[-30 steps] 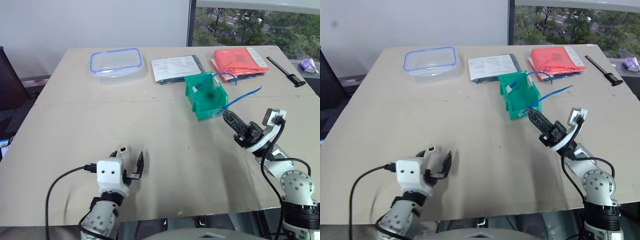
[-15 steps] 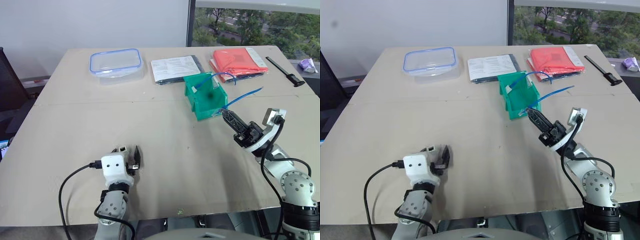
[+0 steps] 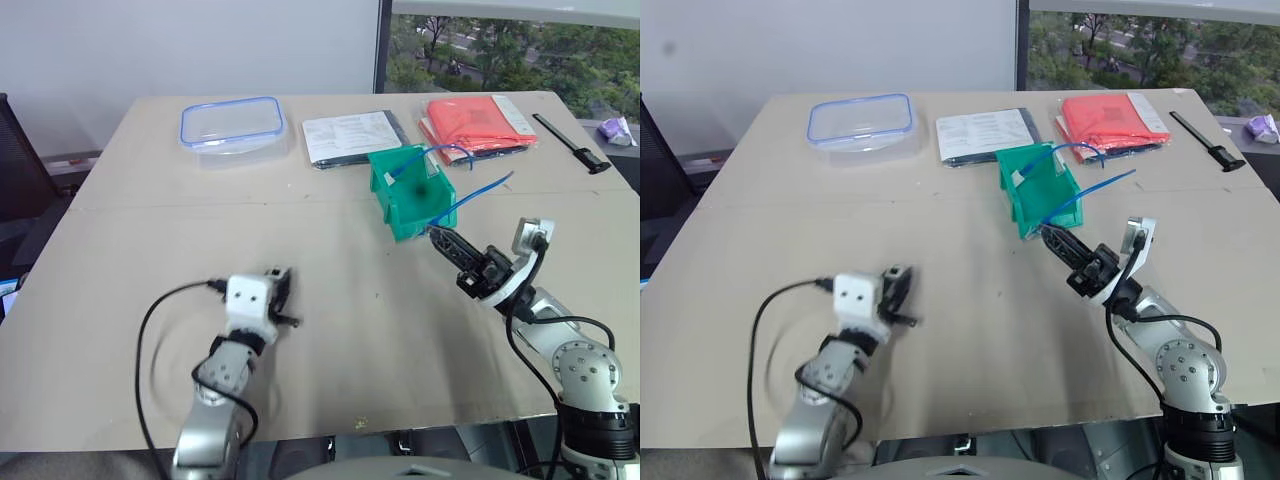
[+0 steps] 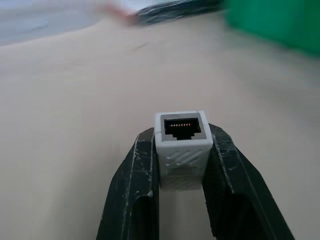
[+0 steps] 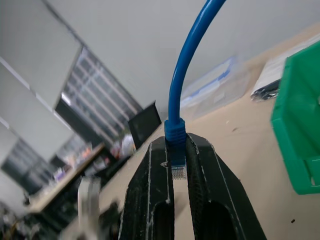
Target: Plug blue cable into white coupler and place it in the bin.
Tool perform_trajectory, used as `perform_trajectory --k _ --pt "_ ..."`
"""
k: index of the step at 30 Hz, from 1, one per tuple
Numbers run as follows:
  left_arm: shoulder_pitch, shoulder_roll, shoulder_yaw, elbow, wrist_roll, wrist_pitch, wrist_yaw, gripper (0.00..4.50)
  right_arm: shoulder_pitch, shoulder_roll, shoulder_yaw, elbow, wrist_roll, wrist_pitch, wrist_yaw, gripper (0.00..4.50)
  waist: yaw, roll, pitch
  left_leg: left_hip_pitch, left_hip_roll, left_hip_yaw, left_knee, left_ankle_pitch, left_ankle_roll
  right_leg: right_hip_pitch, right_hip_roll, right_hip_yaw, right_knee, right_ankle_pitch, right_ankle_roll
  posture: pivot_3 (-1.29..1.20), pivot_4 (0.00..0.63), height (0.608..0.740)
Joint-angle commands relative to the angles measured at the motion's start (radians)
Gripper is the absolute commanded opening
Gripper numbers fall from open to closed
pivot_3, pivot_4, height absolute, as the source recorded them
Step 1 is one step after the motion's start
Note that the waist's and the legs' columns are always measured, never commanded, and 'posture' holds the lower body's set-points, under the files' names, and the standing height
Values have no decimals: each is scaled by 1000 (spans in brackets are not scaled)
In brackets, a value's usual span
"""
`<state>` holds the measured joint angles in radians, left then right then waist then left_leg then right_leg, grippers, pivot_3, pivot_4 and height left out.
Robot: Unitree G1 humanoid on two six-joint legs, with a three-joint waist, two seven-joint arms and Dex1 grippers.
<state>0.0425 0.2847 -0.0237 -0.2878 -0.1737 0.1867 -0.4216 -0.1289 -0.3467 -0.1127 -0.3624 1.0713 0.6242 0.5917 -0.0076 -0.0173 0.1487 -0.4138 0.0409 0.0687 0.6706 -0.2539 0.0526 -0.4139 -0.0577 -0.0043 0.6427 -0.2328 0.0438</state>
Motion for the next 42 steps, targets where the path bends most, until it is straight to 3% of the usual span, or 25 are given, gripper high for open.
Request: perform_trajectory --k 1,8,16,42 --pt "-145 84 -99 78 -120 23 -327 563 -41 -49 63 -71 -89 -26 87 0 0 0 0 0 0 0 0 0 0 0 0 0 0 0 0 0 150 740" --pt "-463 156 -228 319 -172 26 -736 563 -117 -165 193 -64 -306 -95 238 0 -1 0 0 0 -2 0 0 0 0 0 5 1 -1 2 4 0 150 740" --pt "-612 154 -274 431 -191 43 -956 563 -132 -145 243 -41 -409 -159 275 0 -2 -1 0 -1 -1 0 0 0 0 0 7 1 -1 2 4 0 150 740" --pt "-653 126 -243 519 -186 5 -1060 563 -147 -160 281 87 -557 -252 395 0 1 -1 1 -1 -1 0 0 0 0 0 6 2 0 2 4 0 150 740"
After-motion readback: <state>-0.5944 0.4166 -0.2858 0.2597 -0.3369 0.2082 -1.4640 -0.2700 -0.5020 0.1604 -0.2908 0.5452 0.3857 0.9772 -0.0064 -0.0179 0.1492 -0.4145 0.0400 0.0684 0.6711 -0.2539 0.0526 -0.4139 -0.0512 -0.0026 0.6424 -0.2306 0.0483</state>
